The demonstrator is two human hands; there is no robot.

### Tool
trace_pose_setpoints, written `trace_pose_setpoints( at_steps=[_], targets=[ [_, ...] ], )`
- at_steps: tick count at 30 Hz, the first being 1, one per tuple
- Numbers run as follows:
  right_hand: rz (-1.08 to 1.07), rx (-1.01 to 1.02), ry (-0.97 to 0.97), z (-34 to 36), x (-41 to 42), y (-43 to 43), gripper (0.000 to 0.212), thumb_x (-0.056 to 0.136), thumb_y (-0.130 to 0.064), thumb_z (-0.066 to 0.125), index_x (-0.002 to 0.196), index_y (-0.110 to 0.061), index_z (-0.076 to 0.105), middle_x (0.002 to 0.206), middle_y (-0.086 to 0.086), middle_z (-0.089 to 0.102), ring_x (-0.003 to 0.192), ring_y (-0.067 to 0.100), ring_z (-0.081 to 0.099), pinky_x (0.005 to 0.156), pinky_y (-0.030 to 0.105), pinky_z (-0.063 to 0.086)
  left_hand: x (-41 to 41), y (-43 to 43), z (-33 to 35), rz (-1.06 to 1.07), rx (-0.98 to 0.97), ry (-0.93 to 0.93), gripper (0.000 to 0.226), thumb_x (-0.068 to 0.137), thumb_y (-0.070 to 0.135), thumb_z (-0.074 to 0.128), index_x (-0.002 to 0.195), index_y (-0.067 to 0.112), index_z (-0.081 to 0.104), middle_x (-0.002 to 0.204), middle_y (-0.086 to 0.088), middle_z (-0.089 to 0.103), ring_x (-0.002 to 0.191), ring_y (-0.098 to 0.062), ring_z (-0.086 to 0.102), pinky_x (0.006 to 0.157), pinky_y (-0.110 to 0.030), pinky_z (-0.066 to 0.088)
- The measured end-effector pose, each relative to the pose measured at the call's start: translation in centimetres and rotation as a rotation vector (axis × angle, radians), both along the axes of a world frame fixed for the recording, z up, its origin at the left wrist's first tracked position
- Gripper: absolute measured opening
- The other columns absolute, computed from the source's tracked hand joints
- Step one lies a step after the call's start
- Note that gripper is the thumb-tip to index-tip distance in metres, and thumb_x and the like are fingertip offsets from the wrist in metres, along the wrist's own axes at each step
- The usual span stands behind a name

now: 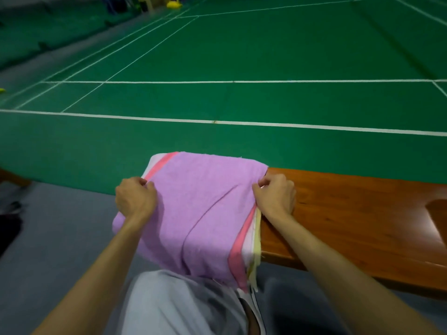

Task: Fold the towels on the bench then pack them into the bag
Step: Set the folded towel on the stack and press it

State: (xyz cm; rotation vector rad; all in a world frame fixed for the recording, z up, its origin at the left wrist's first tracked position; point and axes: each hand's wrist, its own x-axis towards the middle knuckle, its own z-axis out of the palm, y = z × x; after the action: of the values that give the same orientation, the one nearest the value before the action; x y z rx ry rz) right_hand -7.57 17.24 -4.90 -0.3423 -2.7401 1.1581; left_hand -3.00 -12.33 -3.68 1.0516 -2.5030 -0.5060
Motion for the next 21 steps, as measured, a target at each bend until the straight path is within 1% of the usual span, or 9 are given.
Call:
trace_pose_setpoints(
  at_steps=[4, 6, 9, 11, 12, 14, 16, 18, 21],
  targets=[
    [0.086, 0.226, 0.18, -0.3, 0.6, 0.0, 0.022, 0.09, -0.026, 0.069, 0.075, -0.011, 0.075, 0.08, 0.007, 0.072, 0.071, 0.03, 0.066, 0.057, 0.028, 0.041, -0.3, 0.7, 0.2, -0.003, -0.037, 0.08, 0.018, 0.094, 0.022, 0.071, 0.099, 0.007, 0.08, 0.093, -0.021, 0.074, 0.085, -0.041, 0.068, 0.076, -0.045, 0.055],
    [0.121, 0.207, 0.276, -0.3, 0.7, 0.1, 0.021, 0.092, -0.022, 0.069, 0.074, -0.012, 0.071, 0.08, 0.005, 0.067, 0.069, 0.026, 0.062, 0.057, 0.031, 0.045, -0.1, 1.0, 0.1, -0.024, -0.078, 0.148, 0.018, 0.096, 0.022, 0.067, 0.099, 0.007, 0.078, 0.096, -0.019, 0.071, 0.084, -0.039, 0.065, 0.074, -0.045, 0.052],
    [0.062, -0.162, 0.388, 0.8, 1.1, 0.5, 0.016, 0.097, -0.019, 0.063, 0.083, -0.013, 0.061, 0.079, -0.003, 0.06, 0.069, 0.016, 0.054, 0.062, 0.033, 0.04, 0.5, 2.6, 0.8, -0.042, -0.075, 0.356, 0.017, 0.101, 0.022, 0.057, 0.099, 0.007, 0.065, 0.092, -0.018, 0.07, 0.08, -0.039, 0.063, 0.07, -0.043, 0.045],
    [-0.083, -0.506, 0.299, 1.7, 1.7, 0.4, 0.015, 0.104, -0.021, 0.053, 0.092, -0.012, 0.055, 0.081, -0.006, 0.056, 0.072, 0.01, 0.051, 0.066, 0.031, 0.035, 0.6, 4.6, 1.9, -0.043, 0.003, 0.448, 0.017, 0.103, 0.022, 0.051, 0.103, 0.006, 0.057, 0.091, -0.021, 0.069, 0.08, -0.041, 0.061, 0.069, -0.042, 0.04],
    [-0.133, -0.653, 0.176, 2.0, 2.0, 0.3, 0.015, 0.106, -0.024, 0.051, 0.096, -0.012, 0.052, 0.082, -0.007, 0.055, 0.074, 0.012, 0.051, 0.069, 0.031, 0.035, 0.4, 5.5, 2.4, -0.059, 0.068, 0.411, 0.019, 0.104, 0.024, 0.05, 0.105, 0.005, 0.055, 0.093, -0.021, 0.067, 0.081, -0.04, 0.06, 0.069, -0.042, 0.039],
    [-0.033, -0.841, -0.139, 1.8, 2.7, -0.2, 0.019, 0.101, -0.031, 0.061, 0.101, -0.013, 0.057, 0.089, -0.004, 0.062, 0.084, 0.018, 0.059, 0.076, 0.035, 0.046, -0.6, 6.4, 2.4, -0.124, 0.23, 0.166, 0.034, 0.099, 0.035, 0.052, 0.106, 0.002, 0.056, 0.099, -0.021, 0.067, 0.088, -0.04, 0.061, 0.072, -0.042, 0.042],
    [0.189, -0.837, -0.319, 1.3, 3.8, -0.5, 0.016, 0.088, -0.024, 0.077, 0.098, -0.015, 0.067, 0.095, 0.003, 0.073, 0.092, 0.023, 0.069, 0.084, 0.041, 0.058, -1.4, 7.4, 2.8, -0.198, 0.442, -0.105, 0.047, 0.091, 0.046, 0.063, 0.104, 0.001, 0.059, 0.102, -0.019, 0.067, 0.091, -0.038, 0.064, 0.072, -0.038, 0.046],
    [0.224, -0.796, -0.332, 1.0, 4.2, 0.2, 0.011, 0.083, -0.009, 0.076, 0.087, -0.017, 0.071, 0.1, 0.01, 0.076, 0.094, 0.024, 0.07, 0.089, 0.046, 0.057, -1.8, 8.5, 3.2, -0.256, 0.558, -0.197, 0.041, 0.088, 0.039, 0.075, 0.1, 0.004, 0.057, 0.095, -0.012, 0.062, 0.077, -0.027, 0.059, 0.061, -0.031, 0.042],
    [0.128, -0.916, -0.216, 0.6, 2.9, 3.4, 0.026, 0.085, 0.006, 0.063, 0.083, -0.016, 0.077, 0.1, 0.014, 0.077, 0.089, 0.023, 0.067, 0.082, 0.041, 0.056, -2.4, 11.4, 3.4, -0.367, 0.747, -0.102, 0.022, 0.093, 0.023, 0.074, 0.091, 0.007, 0.059, 0.077, -0.006, 0.061, 0.065, -0.018, 0.055, 0.054, -0.027, 0.04]
  ],
)
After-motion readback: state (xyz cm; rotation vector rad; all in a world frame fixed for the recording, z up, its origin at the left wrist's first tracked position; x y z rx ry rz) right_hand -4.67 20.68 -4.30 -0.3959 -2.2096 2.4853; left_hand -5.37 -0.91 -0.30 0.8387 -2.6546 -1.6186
